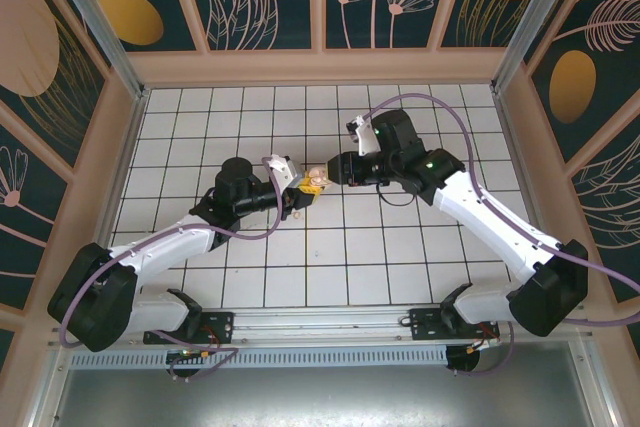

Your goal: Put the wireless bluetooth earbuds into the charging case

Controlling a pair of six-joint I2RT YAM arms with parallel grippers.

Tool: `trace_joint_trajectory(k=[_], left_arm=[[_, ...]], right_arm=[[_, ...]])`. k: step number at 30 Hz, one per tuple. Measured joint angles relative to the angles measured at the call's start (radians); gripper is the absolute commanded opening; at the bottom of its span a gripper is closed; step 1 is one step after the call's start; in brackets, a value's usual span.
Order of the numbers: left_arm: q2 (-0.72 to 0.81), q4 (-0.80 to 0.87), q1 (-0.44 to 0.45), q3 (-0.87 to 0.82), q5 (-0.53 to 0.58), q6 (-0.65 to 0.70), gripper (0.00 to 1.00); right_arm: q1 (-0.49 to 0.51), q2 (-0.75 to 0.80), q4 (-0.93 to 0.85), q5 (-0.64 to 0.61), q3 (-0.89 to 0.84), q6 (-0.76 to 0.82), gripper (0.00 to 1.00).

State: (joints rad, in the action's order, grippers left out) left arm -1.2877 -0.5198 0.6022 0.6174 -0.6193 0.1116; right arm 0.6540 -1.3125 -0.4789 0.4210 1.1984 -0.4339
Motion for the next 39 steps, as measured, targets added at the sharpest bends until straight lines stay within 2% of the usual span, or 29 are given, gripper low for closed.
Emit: trace_joint_trajectory(k=[14,27,32,39], left_arm=[[0.0,0.0,0.0,0.0,0.0,-0.004,0.2],[0.0,0.0,0.0,0.0,0.0,-0.008,0.2],[0.0,0.0,0.0,0.0,0.0,-0.011,0.2],[-0.008,-0.02,0.0,0.0,-0.044,-0.08,0.2]], right_arm=[[-0.003,-0.049,-0.008,0.019,0.0,-0.018,0.36],[-0.003,-0.062,-0.013,0.013,0.0,-0.016,0.2],[0.002,-0.039,-0.017,-0.029,0.0,0.017,0.18],[0.069,0.041,-0.019,-0.155,0.002,0.181,0.18]])
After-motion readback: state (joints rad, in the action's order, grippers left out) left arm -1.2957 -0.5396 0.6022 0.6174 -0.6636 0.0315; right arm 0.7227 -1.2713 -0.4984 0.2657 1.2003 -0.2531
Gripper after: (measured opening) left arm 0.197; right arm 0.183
